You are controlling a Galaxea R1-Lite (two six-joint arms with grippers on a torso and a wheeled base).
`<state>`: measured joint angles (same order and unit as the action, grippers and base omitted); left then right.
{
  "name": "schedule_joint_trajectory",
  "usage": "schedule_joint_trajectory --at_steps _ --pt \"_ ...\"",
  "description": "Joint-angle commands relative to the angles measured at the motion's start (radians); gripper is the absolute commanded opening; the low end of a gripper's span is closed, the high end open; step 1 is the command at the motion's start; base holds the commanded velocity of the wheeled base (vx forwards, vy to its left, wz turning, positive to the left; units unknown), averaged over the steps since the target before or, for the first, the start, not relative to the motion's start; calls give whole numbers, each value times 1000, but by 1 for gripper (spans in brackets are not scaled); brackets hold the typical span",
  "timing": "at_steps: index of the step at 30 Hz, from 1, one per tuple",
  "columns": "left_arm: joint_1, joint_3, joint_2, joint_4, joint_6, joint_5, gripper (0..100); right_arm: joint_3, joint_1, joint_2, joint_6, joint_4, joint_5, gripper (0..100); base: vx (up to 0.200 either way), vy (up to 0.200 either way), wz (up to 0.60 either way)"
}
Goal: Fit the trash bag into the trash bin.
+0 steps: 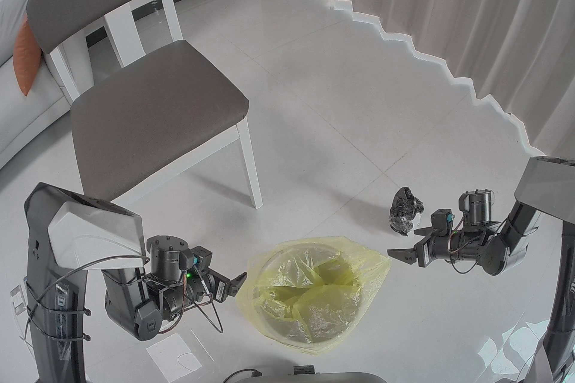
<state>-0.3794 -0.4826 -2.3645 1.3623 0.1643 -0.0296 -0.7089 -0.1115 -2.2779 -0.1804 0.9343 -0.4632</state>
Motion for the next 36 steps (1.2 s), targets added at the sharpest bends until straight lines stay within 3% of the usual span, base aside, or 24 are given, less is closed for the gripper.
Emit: schedule_joint_trajectory --at_steps 1,15,24,36 --pt "-4 7 -9 6 -2 -4 100 -38 -53 -71 7 -2 0 100 0 0 0" --pt "-1 -7 -30 37 -2 -30 100 -213 -68 -216 4 -111 0 100 0 0 0" --pt "-7 -13 -18 37 -2 -29 100 -549 -68 -288 -4 -460 0 100 0 0 0" --pt "-7 -37 -13 37 -2 -30 100 -710 -76 -322 -1 -604 6 100 0 0 0"
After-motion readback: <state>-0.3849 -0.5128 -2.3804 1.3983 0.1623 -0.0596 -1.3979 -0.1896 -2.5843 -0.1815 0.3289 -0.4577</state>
